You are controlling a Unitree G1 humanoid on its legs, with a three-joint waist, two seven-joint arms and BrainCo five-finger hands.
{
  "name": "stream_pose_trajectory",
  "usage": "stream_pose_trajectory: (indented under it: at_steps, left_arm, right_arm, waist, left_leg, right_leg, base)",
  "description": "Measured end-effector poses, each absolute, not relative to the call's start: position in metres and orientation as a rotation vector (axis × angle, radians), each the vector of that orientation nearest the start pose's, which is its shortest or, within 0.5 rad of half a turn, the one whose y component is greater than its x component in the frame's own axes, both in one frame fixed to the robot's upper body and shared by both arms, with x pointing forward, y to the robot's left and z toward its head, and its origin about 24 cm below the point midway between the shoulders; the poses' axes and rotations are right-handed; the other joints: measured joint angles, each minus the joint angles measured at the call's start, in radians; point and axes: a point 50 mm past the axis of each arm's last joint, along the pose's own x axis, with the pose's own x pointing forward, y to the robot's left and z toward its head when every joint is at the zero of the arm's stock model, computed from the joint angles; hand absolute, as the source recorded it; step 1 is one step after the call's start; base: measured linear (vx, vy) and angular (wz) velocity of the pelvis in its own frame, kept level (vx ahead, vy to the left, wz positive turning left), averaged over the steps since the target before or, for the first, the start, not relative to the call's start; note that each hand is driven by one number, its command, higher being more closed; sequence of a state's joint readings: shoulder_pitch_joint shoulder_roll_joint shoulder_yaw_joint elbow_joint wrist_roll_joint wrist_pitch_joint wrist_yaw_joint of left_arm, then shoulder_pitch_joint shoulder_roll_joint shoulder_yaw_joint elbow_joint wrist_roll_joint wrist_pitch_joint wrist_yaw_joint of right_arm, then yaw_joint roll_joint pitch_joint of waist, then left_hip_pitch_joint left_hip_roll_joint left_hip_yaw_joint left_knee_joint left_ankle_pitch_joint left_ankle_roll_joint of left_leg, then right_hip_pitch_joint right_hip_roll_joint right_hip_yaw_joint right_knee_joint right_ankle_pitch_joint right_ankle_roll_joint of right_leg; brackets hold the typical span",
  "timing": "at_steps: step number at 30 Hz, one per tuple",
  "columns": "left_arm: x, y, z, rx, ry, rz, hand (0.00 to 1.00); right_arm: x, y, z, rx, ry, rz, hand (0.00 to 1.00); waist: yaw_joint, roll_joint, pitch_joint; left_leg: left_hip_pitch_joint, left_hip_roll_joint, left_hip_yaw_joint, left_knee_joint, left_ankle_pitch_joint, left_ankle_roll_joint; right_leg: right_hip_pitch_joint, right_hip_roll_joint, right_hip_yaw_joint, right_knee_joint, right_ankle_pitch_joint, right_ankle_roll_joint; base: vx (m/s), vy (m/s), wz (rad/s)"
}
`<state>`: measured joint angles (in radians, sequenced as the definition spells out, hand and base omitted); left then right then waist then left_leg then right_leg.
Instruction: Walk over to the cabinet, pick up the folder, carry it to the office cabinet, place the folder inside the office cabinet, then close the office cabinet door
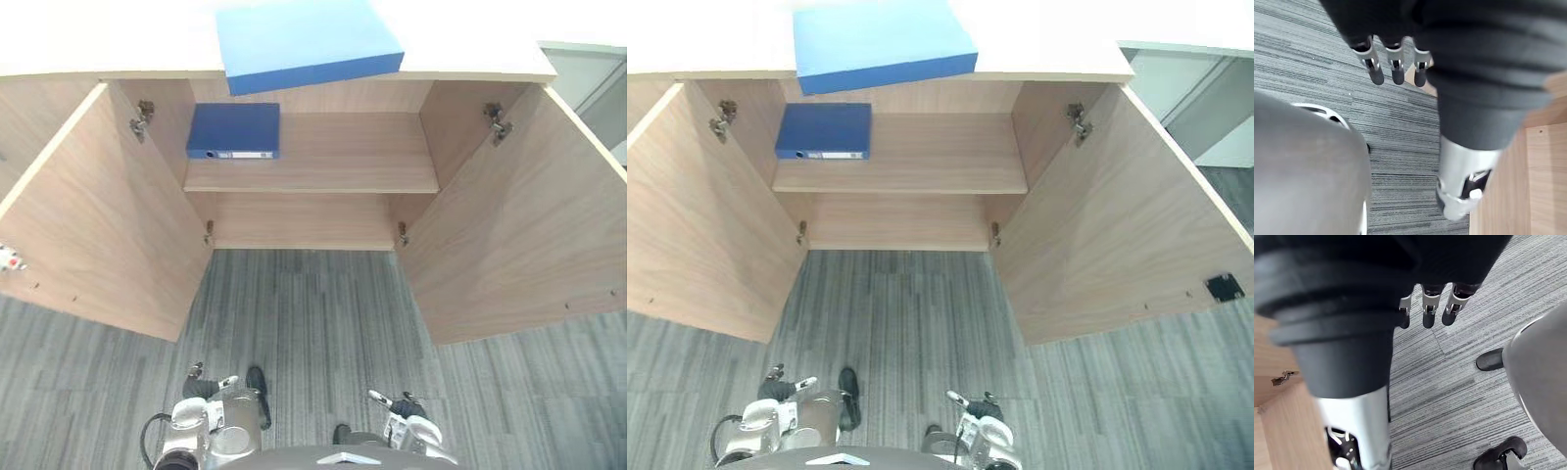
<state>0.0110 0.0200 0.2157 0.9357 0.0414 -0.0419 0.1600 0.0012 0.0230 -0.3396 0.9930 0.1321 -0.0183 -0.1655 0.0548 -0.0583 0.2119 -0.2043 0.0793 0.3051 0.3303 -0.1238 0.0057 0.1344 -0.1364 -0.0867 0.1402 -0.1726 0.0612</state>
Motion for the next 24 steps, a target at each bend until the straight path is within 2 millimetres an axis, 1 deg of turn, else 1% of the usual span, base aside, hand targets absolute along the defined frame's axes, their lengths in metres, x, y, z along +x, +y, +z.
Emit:
stream_pose_trajectory:
  at_steps: [1, 2, 3, 4, 5, 6, 7, 8, 9, 10, 11, 12, 13, 14, 15, 16, 17, 18, 19, 20, 21, 22, 23, 24]
  left_arm:
    - [0.143, 0.196, -0.141, 0.033, 0.909, 0.341, 0.0]
    - [0.139, 0.196, -0.143, 0.033, 0.93, 0.34, 0.0]
    - [0.136, 0.197, -0.145, 0.04, 0.945, 0.338, 0.0]
    - [0.133, 0.198, -0.147, 0.057, 0.964, 0.327, 0.0]
    - [0.131, 0.198, -0.148, 0.063, 0.976, 0.323, 0.0]
    - [0.129, 0.198, -0.149, 0.064, 0.986, 0.323, 0.0]
    - [0.128, 0.198, -0.149, 0.063, 0.989, 0.323, 0.0]
    - [0.127, 0.198, -0.15, 0.061, 0.992, 0.323, 0.0]
    - [0.126, 0.197, -0.15, 0.06, 0.994, 0.323, 0.0]
    - [0.126, 0.196, -0.15, 0.058, 0.996, 0.322, 0.0]
    - [0.125, 0.194, -0.151, 0.052, 1.003, 0.319, 0.0]
    - [0.123, 0.193, -0.152, 0.049, 1.009, 0.318, 0.0]
    - [0.122, 0.194, -0.152, 0.051, 1.011, 0.321, 0.0]
    - [0.12, 0.197, -0.153, 0.053, 1.016, 0.331, 0.0]
    - [0.118, 0.19, -0.155, 0.032, 1.034, 0.326, 0.0]
    - [0.116, 0.186, -0.156, 0.017, 1.042, 0.328, 0.0]
    - [0.114, 0.178, -0.158, -0.021, 1.049, 0.334, 0.0]
    - [0.116, 0.174, -0.158, -0.045, 1.046, 0.34, 0.0]
    - [0.117, 0.174, -0.157, -0.05, 1.04, 0.343, 0.0]
    - [0.12, 0.174, -0.156, -0.062, 1.029, 0.354, 0.0]
    - [0.124, 0.176, -0.154, -0.078, 1.01, 0.374, 0.0]
    - [0.127, 0.174, -0.152, -0.094, 0.991, 0.38, 0.0]
    - [0.128, 0.174, -0.151, -0.102, 0.982, 0.384, 0.0]
    - [0.13, 0.174, -0.15, -0.107, 0.969, 0.388, 0.0]
  right_arm:
    - [0.127, -0.193, -0.151, 0.226, 0.981, -0.52, 0.0]
    - [0.128, -0.194, -0.151, 0.226, 0.98, -0.517, 0.0]
    - [0.13, -0.194, -0.15, 0.223, 0.975, -0.514, 0.0]
    - [0.131, -0.194, -0.15, 0.22, 0.971, -0.511, 0.0]
    - [0.131, -0.194, -0.149, 0.217, 0.969, -0.507, 0.0]
    - [0.134, -0.194, -0.149, 0.205, 0.966, -0.492, 0.0]
    - [0.134, -0.194, -0.148, 0.202, 0.963, -0.49, 0.0]
    - [0.136, -0.195, -0.148, 0.197, 0.958, -0.485, 0.0]
    - [0.136, -0.197, -0.148, 0.19, 0.956, -0.484, 0.0]
    - [0.136, -0.198, -0.147, 0.186, 0.956, -0.486, 0.0]
    - [0.136, -0.201, -0.147, 0.178, 0.954, -0.49, 0.0]
    - [0.136, -0.203, -0.147, 0.178, 0.954, -0.495, 0.0]
    - [0.135, -0.202, -0.147, 0.179, 0.956, -0.494, 0.0]
    - [0.131, -0.201, -0.149, 0.186, 0.968, -0.497, 0.0]
    - [0.133, -0.205, -0.147, 0.175, 0.96, -0.499, 0.0]
    - [0.131, -0.207, -0.147, 0.167, 0.961, -0.503, 0.0]
    - [0.131, -0.213, -0.147, 0.169, 0.955, -0.523, 0.0]
    - [0.13, -0.216, -0.146, 0.165, 0.955, -0.531, 0.0]
    - [0.129, -0.216, -0.147, 0.164, 0.957, -0.532, 0.0]
    - [0.127, -0.216, -0.147, 0.165, 0.965, -0.533, 0.0]
    - [0.125, -0.215, -0.148, 0.158, 0.97, -0.524, 0.0]
    - [0.122, -0.214, -0.149, 0.152, 0.98, -0.519, 0.0]
    - [0.121, -0.215, -0.149, 0.152, 0.982, -0.521, 0.0]
    - [0.119, -0.215, -0.15, 0.154, 0.987, -0.525, 0.0]
  waist:
    - [0.002, 0.001, 0.001]
    - [0.002, 0.004, 0.001]
    - [-0.004, 0.005, 0.002]
    - [-0.017, 0.01, 0.004]
    - [-0.022, 0.007, 0.002]
    - [-0.028, 0.007, 0.002]
    - [-0.029, 0.008, 0.002]
    - [-0.032, 0.008, 0.002]
    - [-0.036, 0.01, 0.003]
    - [-0.039, 0.015, 0.004]
    - [-0.049, 0.028, 0.01]
    - [-0.059, 0.037, 0.014]
    - [-0.061, 0.033, 0.012]
    - [-0.06, 0.013, 0.004]
    - [-0.057, 0.039, 0.0]
    - [-0.056, 0.055, -0.014]
    - [-0.064, 0.079, -0.024]
    - [-0.067, 0.098, -0.033]
    - [-0.067, 0.098, -0.031]
    - [-0.065, 0.094, -0.029]
    - [-0.061, 0.089, -0.026]
    - [-0.044, 0.088, -0.025]
    - [-0.036, 0.088, -0.026]
    - [-0.027, 0.087, -0.026]
  left_leg:
    - [0.023, -0.001, 0.009, -0.001, -0.013, 0.005]
    - [0.068, -0.003, 0.028, -0.015, -0.028, 0.012]
    - [0.129, -0.015, 0.038, -0.049, -0.04, 0.023]
    - [0.18, -0.026, 0.043, -0.08, -0.048, 0.029]
    - [0.203, -0.031, 0.042, -0.096, -0.05, 0.03]
    - [0.247, -0.033, 0.038, -0.131, -0.05, 0.03]
    - [0.266, -0.033, 0.036, -0.149, -0.05, 0.03]
    - [0.294, -0.031, 0.029, -0.174, -0.049, 0.029]
    - [0.309, -0.026, 0.02, -0.187, -0.049, 0.029]
    - [0.317, -0.022, 0.016, -0.194, -0.049, 0.028]
    - [0.333, -0.008, 0.001, -0.206, -0.05, 0.023]
    - [0.352, 0.004, -0.009, -0.217, -0.054, -0.001]
    - [0.363, 0.002, -0.012, -0.221, -0.061, -0.018]
    - [0.395, -0.015, -0.033, -0.231, -0.084, -0.058]
    - [0.43, 0.009, -0.038, -0.244, -0.088, -0.079]
    - [0.43, 0.021, -0.039, -0.246, -0.082, -0.086]
    - [0.435, 0.041, -0.053, -0.243, -0.083, -0.09]
    - [0.426, 0.064, -0.067, -0.205, -0.08, -0.095]
    - [0.41, 0.075, -0.074, -0.16, -0.081, -0.098]
    - [0.373, 0.096, -0.088, -0.056, -0.084, -0.102]
    - [0.294, 0.133, -0.099, 0.126, -0.082, -0.122]
    - [0.235, 0.17, -0.094, 0.273, -0.092, -0.132]
    - [0.218, 0.183, -0.083, 0.309, -0.097, -0.132]
    - [0.194, 0.193, -0.06, 0.319, -0.104, -0.122]
  right_leg:
    - [-0.013, -0.003, 0.013, 0.053, -0.001, 0.002]
    - [-0.047, -0.011, 0.024, 0.169, -0.002, 0.005]
    - [-0.122, -0.032, 0.022, 0.364, 0.003, 0.038]
    - [-0.189, -0.051, 0.019, 0.53, -0.026, 0.061]
    - [-0.219, -0.053, 0.009, 0.59, -0.045, 0.059]
    - [-0.266, -0.052, -0.028, 0.643, -0.079, 0.039]
    - [-0.287, -0.05, -0.052, 0.645, -0.095, 0.03]
    - [-0.327, -0.045, -0.092, 0.609, -0.114, 0.018]
    - [-0.362, -0.03, -0.11, 0.531, -0.12, 0.007]
    - [-0.376, -0.021, -0.118, 0.482, -0.116, 0.002]
    - [-0.395, 0.005, -0.119, 0.361, -0.082, -0.011]
    - [-0.401, 0.023, -0.115, 0.227, -0.005, -0.018]
    - [-0.396, 0.025, -0.112, 0.151, 0.052, -0.018]
    - [-0.39, 0.016, -0.095, 0.067, 0.205, -0.017]
    - [-0.374, 0.031, -0.1, 0.109, 0.238, -0.033]
    - [-0.375, 0.037, -0.105, 0.12, 0.21, -0.038]
    - [-0.375, 0.051, -0.13, 0.144, 0.158, -0.04]
    - [-0.365, 0.058, -0.155, 0.16, 0.124, -0.052]
    - [-0.349, 0.059, -0.166, 0.159, 0.114, -0.05]
    - [-0.317, 0.06, -0.182, 0.152, 0.1, -0.053]
    - [-0.271, 0.065, -0.202, 0.133, 0.086, -0.06]
    - [-0.235, 0.079, -0.209, 0.116, 0.077, -0.066]
    - [-0.218, 0.088, -0.206, 0.106, 0.074, -0.067]
    - [-0.192, 0.096, -0.205, 0.087, 0.071, -0.068]
  base:
    - [0.35, 0.247, -0.56]
    - [0.33, 0.24, -0.45]
    - [0.3, 0.204, -0.33]
    - [0.3, 0.179, -0.13]
    - [0.29, 0.125, 0.09]
    - [0.23, 0.07, 0.13]
    - [0.31, 0.05, 0.18]
    - [0.3, -0.011, 0.23]
    - [0.3, -0.043, 0.26]
    - [0.26, -0.101, 0.32]
    - [0.27, -0.141, 0.38]
    - [0.28, -0.153, 0.36]
    - [0.32, -0.199, 0.33]
    - [0.33, -0.235, 0.17]
    - [0.32, -0.237, 0.17]
    - [0.3, -0.234, 0.19]
    - [0.29, -0.217, 0.39]
    - [0.28, -0.23, 0.46]
    - [0.24, -0.243, 0.54]
    - [0.2, -0.244, 0.56]
    - [0.22, -0.258, 0.46]
    - [0.17, -0.173, 0.2]
    - [0.17, -0.114, -0.09]
    - [0.17, -0.061, -0.17]
